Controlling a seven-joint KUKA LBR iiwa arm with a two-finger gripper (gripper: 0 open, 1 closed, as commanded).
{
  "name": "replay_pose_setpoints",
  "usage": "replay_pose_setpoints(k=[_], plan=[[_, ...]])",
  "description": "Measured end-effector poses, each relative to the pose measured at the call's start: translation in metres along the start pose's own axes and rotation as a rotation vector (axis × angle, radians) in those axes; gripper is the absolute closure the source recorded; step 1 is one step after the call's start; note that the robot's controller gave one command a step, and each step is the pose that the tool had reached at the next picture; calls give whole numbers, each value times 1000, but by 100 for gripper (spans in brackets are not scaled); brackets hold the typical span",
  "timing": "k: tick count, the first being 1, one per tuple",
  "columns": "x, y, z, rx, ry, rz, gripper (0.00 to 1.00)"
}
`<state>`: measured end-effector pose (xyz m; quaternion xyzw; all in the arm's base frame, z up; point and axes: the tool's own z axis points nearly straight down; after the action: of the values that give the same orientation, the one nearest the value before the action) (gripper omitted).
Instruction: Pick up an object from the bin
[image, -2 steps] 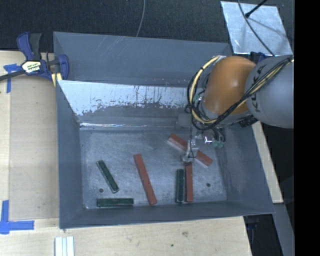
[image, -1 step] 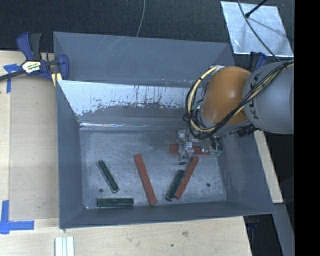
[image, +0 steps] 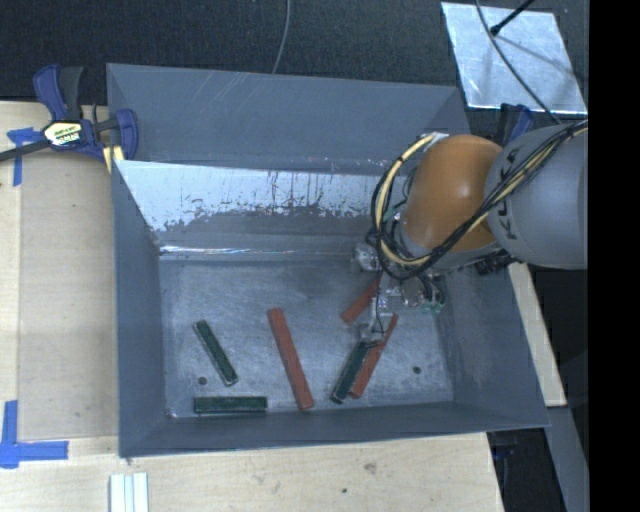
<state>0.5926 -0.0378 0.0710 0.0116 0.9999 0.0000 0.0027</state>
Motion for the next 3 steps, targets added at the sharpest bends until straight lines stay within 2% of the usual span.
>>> replay_pose_setpoints(k=[1, 2, 3], plan=[[-1, 0, -1, -1, -3, 0, 100], [-1, 0, -1, -1, -3, 1, 100], [22, -37, -123, 1, 2, 94, 100]])
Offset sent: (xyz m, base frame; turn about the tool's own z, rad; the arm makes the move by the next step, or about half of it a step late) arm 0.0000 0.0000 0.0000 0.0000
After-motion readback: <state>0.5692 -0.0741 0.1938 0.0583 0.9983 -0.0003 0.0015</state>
